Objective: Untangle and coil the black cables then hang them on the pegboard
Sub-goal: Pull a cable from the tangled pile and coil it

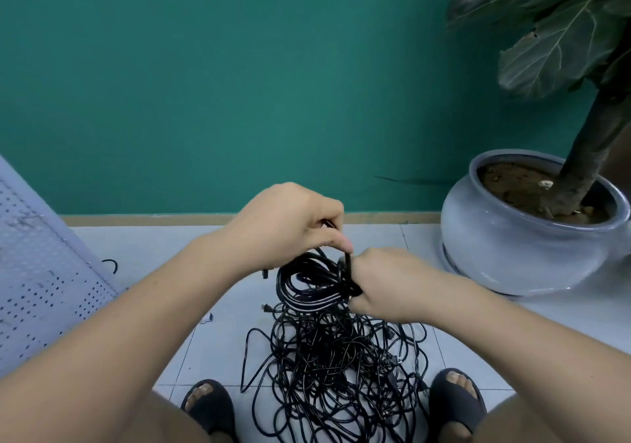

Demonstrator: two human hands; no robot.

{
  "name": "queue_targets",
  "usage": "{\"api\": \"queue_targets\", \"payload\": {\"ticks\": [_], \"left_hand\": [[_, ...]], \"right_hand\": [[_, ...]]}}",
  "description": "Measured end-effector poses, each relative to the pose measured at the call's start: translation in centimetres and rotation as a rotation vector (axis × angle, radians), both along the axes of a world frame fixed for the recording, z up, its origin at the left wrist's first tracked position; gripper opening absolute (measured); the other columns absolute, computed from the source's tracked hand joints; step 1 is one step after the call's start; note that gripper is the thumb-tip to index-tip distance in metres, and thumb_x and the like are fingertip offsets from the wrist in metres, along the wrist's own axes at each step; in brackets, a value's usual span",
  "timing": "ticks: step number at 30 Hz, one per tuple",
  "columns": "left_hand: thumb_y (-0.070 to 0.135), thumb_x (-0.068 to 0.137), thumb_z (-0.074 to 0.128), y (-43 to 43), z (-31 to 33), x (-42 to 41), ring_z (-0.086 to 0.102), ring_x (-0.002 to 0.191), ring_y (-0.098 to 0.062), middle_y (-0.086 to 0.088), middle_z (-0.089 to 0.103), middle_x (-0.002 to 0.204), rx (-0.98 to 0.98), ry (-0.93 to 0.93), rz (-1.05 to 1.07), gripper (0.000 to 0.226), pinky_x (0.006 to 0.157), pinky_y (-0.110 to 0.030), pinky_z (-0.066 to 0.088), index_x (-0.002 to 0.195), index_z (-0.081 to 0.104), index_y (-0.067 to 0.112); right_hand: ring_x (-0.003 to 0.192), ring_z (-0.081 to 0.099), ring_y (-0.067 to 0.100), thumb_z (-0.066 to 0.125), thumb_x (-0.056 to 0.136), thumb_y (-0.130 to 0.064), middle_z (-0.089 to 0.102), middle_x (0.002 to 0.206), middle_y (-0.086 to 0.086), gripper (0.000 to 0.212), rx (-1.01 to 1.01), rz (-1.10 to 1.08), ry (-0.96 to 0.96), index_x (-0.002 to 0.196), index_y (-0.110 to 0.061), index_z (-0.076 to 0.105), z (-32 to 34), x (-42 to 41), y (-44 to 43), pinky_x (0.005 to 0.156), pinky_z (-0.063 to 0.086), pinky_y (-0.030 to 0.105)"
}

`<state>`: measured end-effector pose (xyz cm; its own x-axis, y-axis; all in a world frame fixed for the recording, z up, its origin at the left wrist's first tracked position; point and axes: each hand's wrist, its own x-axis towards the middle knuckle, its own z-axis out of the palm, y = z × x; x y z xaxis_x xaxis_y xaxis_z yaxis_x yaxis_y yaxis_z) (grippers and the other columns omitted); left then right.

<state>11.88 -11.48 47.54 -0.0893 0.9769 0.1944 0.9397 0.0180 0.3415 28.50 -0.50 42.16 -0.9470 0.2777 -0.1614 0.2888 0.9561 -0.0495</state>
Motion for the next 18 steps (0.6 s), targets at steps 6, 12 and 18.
{"api": "queue_targets", "payload": {"ticks": [6, 12, 18], "left_hand": [[0.032, 0.085, 0.089, 0.1, -0.3, -2.7, 0.034, 0.053, -0.015, 0.014, 0.042, 0.051, -0.147, -0.473, 0.084, 0.021, 0.042, -0.028, 0.039, 0.079, 0.074, 0.018], [0.033, 0.084, 0.086, 0.7, -2.2, -3.8, 0.061, 0.069, -0.014, -0.007, 0.072, 0.081, -0.13, -0.83, -0.015, 0.023, 0.067, -0.023, 0.05, 0.081, 0.074, 0.013], [0.001, 0.101, 0.059, 1.4, -4.9, -0.9, 0.044, 0.054, -0.016, 0.005, 0.05, 0.054, -0.019, -0.683, 0.252, 0.033, 0.046, -0.021, 0.036, 0.074, 0.06, 0.02]], "right_hand": [[0.07, 0.051, 0.023, 0.063, 0.095, -0.038, 0.052, 0.072, -0.004, 0.025, -0.211, 0.148, 0.07, 0.083, -0.034, 0.041, 1.4, 1.1, -1.7, 0.062, 0.039, 0.036], [0.057, 0.044, 0.011, 0.064, 0.087, -0.033, 0.053, 0.064, -0.009, 0.025, -0.473, 0.072, 0.3, 0.073, -0.032, 0.043, 3.5, 1.8, -1.6, 0.052, 0.034, 0.026], [0.053, 0.038, 0.01, 0.07, 0.081, -0.023, 0.061, 0.065, 0.006, 0.024, -0.461, -0.241, 0.486, 0.073, -0.009, 0.052, 5.2, 2.6, 0.7, 0.048, 0.034, 0.028]]}}
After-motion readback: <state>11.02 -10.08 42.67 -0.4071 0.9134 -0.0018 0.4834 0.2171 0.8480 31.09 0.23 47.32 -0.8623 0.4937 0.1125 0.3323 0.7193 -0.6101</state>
